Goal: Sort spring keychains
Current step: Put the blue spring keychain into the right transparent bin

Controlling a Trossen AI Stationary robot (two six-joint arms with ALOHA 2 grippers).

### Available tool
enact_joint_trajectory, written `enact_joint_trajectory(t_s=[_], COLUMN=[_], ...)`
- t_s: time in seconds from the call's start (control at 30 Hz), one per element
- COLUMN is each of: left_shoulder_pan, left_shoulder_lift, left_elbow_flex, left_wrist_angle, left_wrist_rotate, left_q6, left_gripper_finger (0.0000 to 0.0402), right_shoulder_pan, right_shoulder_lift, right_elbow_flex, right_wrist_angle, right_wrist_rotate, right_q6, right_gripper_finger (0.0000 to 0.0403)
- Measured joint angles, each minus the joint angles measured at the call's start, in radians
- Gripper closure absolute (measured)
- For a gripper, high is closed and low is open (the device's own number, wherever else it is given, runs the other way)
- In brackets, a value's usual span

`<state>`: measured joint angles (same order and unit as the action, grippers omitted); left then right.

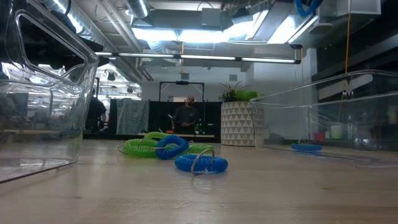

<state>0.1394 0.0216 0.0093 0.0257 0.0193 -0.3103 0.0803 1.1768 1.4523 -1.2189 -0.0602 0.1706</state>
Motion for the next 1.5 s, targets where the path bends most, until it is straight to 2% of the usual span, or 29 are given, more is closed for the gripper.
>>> enact_joint_trajectory(t_s=[0.3, 0.73, 1.27, 1.5], left_shoulder_pan=[0.0, 0.0, 0.0, 0.0], left_shoulder_lift=[0.0, 0.0, 0.0, 0.0], left_elbow_flex=[0.0, 0.0, 0.0, 0.0], left_wrist_angle=[0.0, 0.0, 0.0, 0.0], left_wrist_rotate=[0.0, 0.0, 0.0, 0.0], left_q6=[0.0, 0.0, 0.0, 0.0], left_gripper_finger=[0.0224, 0.0224, 0.0224, 0.0224], right_shoulder_pan=[0.0, 0.0, -0.12, -0.133], right_shoulder_lift=[-0.035, -0.034, 0.014, 0.022], right_elbow_flex=[-0.121, -0.316, -0.33, -0.33], right_wrist_angle=[0.012, 0.242, 0.294, 0.284], right_wrist_rotate=[0.043, 0.039, 0.028, 0.005], right_q6=[0.06, 0.062, -0.026, -0.055], right_gripper_finger=[0.0396, 0.0396, 0.0389, 0.0388])
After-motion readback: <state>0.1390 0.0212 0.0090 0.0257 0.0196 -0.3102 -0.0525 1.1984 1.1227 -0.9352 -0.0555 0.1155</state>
